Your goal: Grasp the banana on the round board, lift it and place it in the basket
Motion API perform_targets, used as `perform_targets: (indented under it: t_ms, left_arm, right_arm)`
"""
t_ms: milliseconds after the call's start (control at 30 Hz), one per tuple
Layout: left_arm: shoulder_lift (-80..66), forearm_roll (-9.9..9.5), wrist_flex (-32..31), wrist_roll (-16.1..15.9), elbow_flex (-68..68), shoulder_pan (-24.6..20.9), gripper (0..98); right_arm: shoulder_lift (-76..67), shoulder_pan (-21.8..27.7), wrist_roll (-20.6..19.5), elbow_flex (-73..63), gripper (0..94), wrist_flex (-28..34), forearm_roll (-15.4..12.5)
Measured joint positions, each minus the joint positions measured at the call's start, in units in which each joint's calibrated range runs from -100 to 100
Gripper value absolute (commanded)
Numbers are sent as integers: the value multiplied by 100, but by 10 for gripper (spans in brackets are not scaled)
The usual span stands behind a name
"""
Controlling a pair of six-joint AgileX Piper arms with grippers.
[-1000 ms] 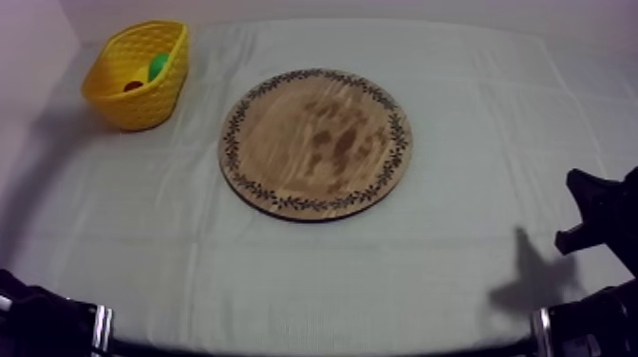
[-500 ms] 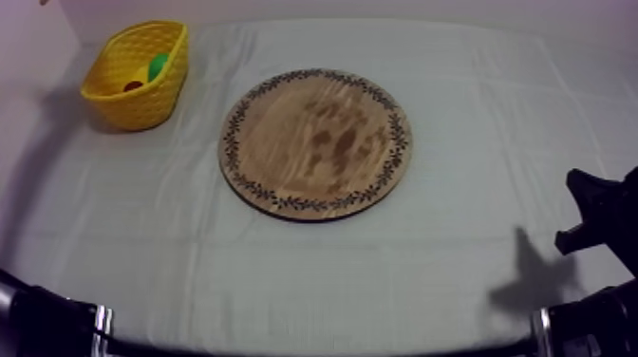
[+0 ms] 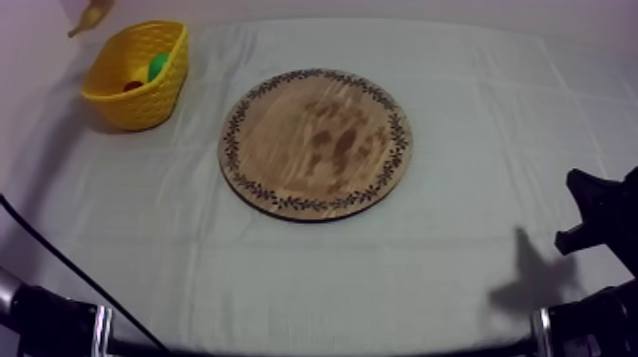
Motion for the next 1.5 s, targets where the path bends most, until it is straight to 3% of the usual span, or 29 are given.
perform_targets:
  t_ms: [667,733,867,933,1133,1233,1333,1500]
  left_arm:
    - [683,-158,397,-3,763,-14,114]
    - [691,-158,366,-1,770,-22,191]
    - [691,-213,215,120,774,-44,537]
    - [682,-230,117,214,747,-58,647]
    - [621,-249,-294,400,592,-97,751]
    - [555,-255,-395,424,558,-99,735]
    - [447,-248,-462,392,599,-105,636]
    - [88,-261,-846,450,700,-170,258]
  right_arm:
    - [0,0,5,0,3,0,0]
    - [0,0,5,0,3,0,0]
    - [0,0,5,0,3,0,0]
    - [0,0,5,0,3,0,0]
    - [0,0,1,0,3,0,0]
    - [0,0,1,0,3,0,0]
    - [0,0,1,0,3,0,0]
    - [0,0,1,0,3,0,0]
